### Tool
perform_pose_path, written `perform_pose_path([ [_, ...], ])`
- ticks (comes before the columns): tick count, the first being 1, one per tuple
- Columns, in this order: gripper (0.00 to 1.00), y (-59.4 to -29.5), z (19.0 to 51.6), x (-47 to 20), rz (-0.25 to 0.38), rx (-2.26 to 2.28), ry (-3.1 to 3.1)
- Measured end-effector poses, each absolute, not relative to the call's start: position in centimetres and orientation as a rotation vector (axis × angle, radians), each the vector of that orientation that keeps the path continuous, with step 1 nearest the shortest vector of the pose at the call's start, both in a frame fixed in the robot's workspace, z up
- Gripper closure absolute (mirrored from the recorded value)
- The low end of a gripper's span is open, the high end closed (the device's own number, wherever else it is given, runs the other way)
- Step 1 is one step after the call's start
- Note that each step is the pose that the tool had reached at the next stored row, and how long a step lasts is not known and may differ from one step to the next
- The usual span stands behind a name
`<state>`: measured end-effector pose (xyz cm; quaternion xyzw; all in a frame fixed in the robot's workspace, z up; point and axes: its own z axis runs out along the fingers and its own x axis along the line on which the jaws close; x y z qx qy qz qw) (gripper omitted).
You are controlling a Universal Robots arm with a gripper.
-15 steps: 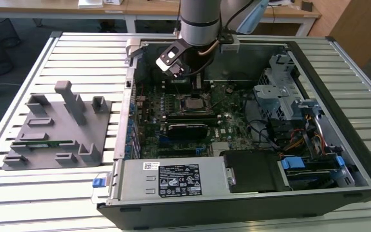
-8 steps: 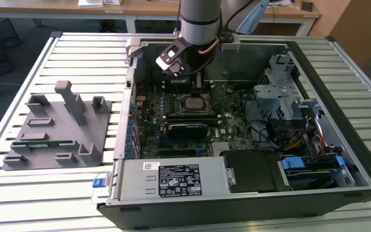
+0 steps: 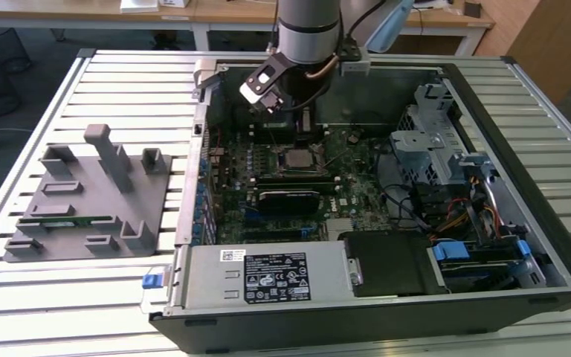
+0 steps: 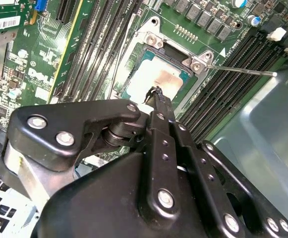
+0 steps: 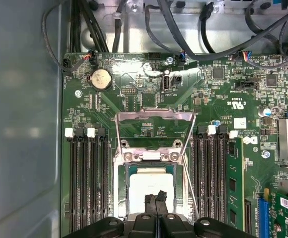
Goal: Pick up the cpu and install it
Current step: 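Close the cpu cover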
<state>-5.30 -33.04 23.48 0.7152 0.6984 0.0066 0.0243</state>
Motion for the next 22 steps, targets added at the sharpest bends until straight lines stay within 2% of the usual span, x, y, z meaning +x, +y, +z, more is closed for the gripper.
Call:
perform_pose_path([
  [9, 0.89, -33.0, 25.0, -5.3, 0.020, 2.213, 2.161],
  [22, 0.89, -34.6, 25.1, -4.7, 0.021, 2.216, 2.163],
])
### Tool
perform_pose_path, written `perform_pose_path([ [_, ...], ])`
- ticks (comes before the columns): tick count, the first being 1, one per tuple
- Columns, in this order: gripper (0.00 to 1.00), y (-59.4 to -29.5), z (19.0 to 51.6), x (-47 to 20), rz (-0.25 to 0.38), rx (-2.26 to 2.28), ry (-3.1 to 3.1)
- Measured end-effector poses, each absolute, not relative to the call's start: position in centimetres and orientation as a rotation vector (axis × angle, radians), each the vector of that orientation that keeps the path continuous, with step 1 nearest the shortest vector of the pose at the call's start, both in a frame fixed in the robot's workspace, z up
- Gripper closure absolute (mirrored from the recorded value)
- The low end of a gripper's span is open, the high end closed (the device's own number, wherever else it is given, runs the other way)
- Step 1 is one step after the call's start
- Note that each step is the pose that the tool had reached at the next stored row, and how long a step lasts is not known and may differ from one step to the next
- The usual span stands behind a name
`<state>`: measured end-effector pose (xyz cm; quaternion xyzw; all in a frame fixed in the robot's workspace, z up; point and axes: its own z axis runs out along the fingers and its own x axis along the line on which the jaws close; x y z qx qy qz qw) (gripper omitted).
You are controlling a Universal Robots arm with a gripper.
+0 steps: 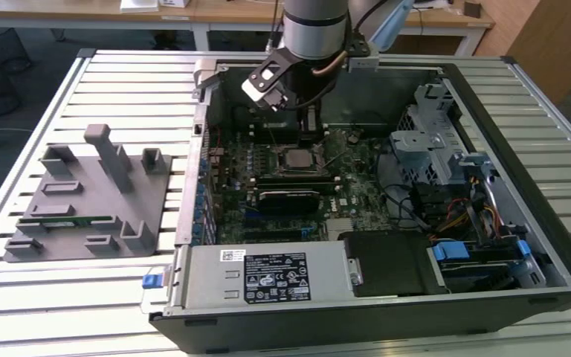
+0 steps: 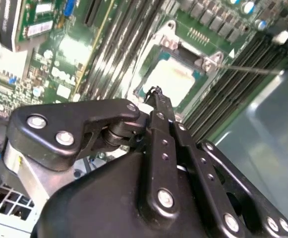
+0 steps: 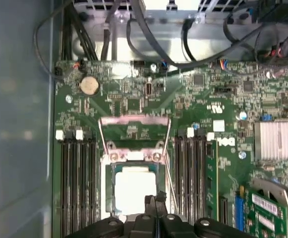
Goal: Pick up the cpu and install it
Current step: 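Close the cpu cover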
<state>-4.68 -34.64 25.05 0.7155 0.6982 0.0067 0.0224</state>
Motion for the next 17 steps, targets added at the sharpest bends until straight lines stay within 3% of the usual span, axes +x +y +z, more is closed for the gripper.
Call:
perform_pose_path([
  [7, 0.89, -34.6, 25.6, -3.9, 0.062, 2.237, 2.180],
  [17, 0.89, -34.6, 26.3, -1.5, 0.059, 2.238, 2.181],
])
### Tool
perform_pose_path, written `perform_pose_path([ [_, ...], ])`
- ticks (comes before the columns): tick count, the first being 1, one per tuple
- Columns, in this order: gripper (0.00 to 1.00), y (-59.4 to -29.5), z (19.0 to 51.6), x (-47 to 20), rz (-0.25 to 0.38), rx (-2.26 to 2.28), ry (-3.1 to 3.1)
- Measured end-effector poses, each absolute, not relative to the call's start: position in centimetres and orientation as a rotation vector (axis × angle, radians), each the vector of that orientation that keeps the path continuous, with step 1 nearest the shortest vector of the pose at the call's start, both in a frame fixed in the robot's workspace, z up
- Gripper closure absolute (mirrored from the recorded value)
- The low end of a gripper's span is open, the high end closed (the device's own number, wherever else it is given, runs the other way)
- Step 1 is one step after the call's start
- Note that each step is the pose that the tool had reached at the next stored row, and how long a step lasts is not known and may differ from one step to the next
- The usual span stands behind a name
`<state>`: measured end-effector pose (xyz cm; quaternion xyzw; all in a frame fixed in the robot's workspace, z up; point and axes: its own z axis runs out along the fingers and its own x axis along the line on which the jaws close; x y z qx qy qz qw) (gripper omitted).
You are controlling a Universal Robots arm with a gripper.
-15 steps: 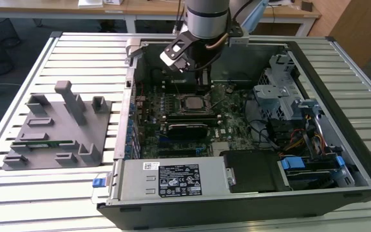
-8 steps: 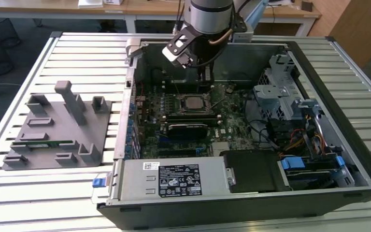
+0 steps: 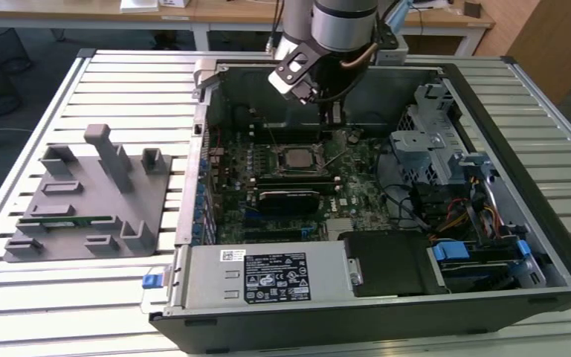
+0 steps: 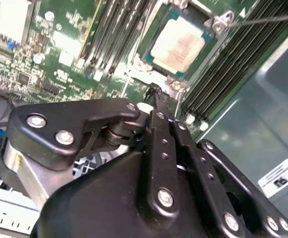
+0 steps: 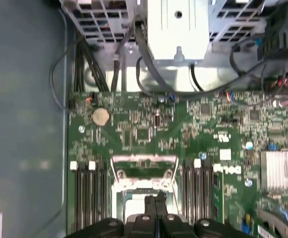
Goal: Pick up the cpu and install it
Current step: 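Close the cpu cover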
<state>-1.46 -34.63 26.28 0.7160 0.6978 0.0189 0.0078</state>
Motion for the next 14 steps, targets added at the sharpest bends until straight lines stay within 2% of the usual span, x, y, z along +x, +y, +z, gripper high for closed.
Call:
perform_pose_path([
  [14, 0.89, -34.5, 27.1, 1.0, 0.060, 2.239, 2.181],
])
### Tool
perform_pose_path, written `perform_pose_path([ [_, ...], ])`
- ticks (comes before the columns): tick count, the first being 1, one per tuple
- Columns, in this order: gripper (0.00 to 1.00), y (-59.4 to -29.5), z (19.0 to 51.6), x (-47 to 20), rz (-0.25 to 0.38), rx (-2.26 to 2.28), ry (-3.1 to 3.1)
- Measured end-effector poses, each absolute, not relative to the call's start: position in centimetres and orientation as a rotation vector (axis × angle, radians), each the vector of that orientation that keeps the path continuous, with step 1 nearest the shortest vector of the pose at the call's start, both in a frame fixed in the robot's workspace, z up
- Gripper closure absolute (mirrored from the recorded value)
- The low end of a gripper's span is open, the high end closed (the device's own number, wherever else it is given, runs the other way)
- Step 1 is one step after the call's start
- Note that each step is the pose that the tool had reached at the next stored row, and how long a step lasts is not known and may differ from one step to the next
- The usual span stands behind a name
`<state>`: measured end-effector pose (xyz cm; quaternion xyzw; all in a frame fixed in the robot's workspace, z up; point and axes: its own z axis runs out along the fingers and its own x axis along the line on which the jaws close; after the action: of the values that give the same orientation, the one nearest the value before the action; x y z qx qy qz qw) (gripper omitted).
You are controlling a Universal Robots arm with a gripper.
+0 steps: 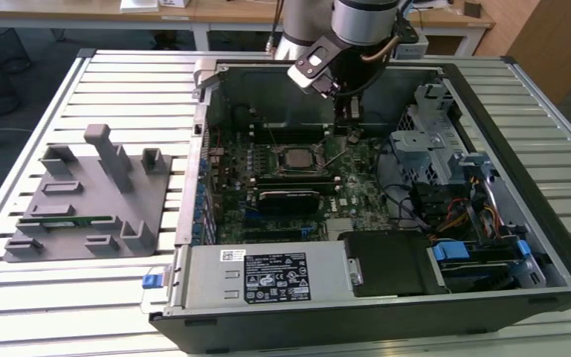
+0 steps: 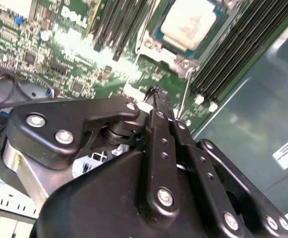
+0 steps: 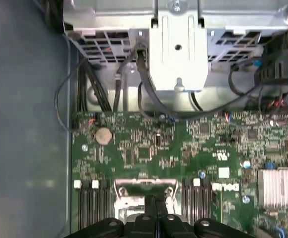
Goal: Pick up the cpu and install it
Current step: 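Close the cpu cover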
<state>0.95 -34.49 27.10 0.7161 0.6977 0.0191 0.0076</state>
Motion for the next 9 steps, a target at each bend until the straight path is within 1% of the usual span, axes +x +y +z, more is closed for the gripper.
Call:
perform_pose_path([
  [9, 0.89, -34.24, 26.83, 2.09, 0.057, 2.240, 2.182],
])
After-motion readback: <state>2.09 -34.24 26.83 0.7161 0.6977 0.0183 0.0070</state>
